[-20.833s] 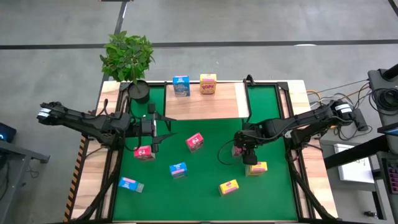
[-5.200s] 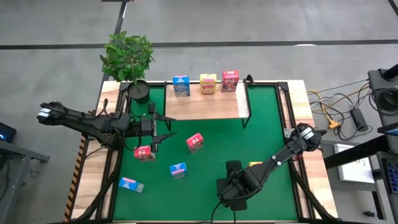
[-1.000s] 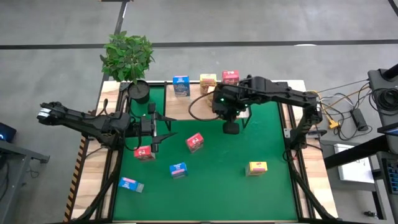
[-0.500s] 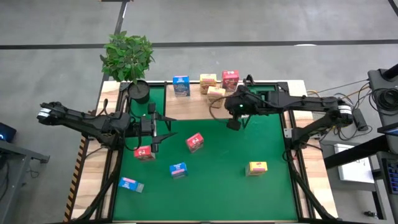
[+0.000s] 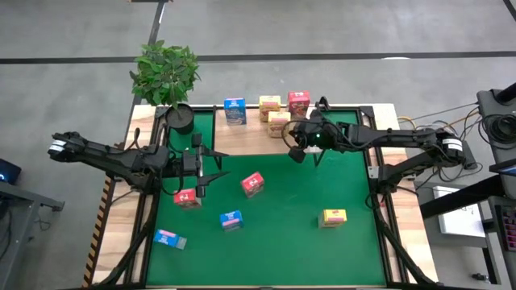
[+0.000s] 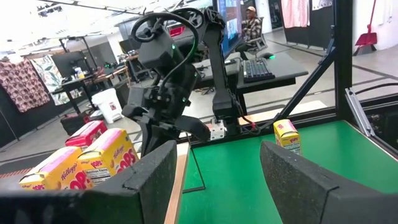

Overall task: Stack cereal on shelf
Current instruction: Put the left yellow cereal box on the shelf aligned with the other yellow cereal box

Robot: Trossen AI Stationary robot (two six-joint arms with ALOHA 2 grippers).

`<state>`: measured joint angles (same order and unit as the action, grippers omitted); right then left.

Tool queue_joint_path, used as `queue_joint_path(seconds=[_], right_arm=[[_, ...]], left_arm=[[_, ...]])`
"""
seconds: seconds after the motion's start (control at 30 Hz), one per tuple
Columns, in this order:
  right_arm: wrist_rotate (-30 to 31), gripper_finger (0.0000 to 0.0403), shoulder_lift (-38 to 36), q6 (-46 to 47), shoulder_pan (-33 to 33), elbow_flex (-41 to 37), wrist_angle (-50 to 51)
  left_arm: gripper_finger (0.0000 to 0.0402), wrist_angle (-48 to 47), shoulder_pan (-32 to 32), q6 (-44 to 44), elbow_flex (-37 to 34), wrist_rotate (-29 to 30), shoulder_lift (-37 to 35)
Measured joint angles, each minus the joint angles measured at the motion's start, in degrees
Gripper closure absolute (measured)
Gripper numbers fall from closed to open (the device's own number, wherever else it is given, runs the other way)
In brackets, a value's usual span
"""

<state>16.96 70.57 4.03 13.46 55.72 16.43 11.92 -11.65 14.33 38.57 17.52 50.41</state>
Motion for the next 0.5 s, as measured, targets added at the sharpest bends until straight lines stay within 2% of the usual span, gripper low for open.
queue_joint_path(seconds=[0.23, 0.5], right_arm=[[4.18, 0.0394, 0.00, 0.65, -0.05, 1.74, -0.02], [4.18, 0.0394, 0.40, 0.49, -0.06, 2.50, -3.99]], left_arm=[[0.0187, 0.00, -0.01, 0.11, 0.00, 0.00, 0.00], [0.0187, 0.00, 0.00, 0.13, 0.00, 0.00, 0.00]])
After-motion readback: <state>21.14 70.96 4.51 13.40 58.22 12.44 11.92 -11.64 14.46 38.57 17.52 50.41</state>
